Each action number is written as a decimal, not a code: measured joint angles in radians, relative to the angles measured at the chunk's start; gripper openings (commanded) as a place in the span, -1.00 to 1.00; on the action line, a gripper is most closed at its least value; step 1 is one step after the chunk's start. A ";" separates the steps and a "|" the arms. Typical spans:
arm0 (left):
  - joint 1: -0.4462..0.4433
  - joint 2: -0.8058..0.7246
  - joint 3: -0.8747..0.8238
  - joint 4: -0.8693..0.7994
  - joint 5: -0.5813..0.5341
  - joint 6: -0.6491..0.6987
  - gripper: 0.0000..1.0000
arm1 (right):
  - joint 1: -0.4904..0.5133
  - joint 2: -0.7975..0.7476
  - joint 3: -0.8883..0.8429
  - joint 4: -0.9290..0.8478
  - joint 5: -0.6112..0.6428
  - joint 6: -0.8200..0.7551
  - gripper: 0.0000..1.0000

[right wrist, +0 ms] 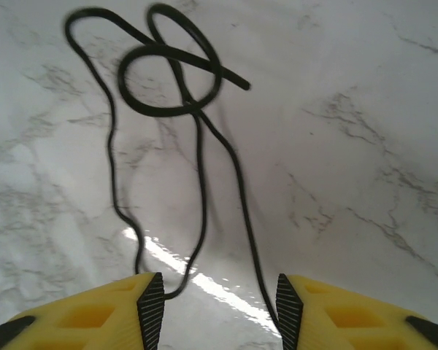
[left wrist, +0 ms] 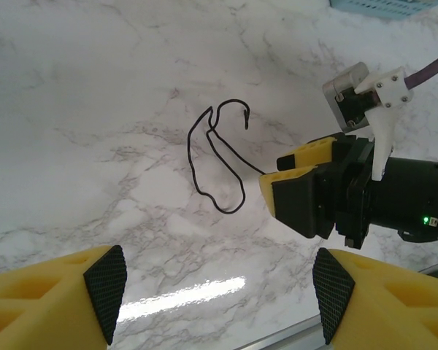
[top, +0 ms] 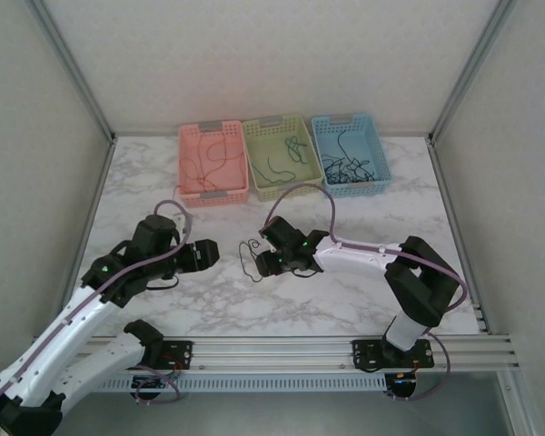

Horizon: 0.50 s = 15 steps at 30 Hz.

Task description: Untangle the cables

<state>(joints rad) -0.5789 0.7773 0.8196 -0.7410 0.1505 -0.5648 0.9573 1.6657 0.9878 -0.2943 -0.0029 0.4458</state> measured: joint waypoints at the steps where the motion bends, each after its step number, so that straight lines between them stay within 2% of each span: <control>1: -0.002 0.013 -0.014 0.016 0.001 -0.006 0.41 | 0.000 0.003 0.000 -0.010 0.010 -0.010 -0.01; 10: -0.008 0.055 -0.071 0.076 0.001 -0.024 0.41 | 0.000 0.043 0.000 -0.031 0.014 -0.092 0.04; 15: -0.009 0.055 -0.071 0.080 0.001 -0.027 0.40 | 0.000 0.106 0.026 -0.062 0.035 -0.120 -0.09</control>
<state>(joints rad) -0.5877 0.8322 0.7490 -0.6613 0.1513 -0.5915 0.9569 1.7714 1.0138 -0.3561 0.0322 0.3256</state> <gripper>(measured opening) 0.705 0.494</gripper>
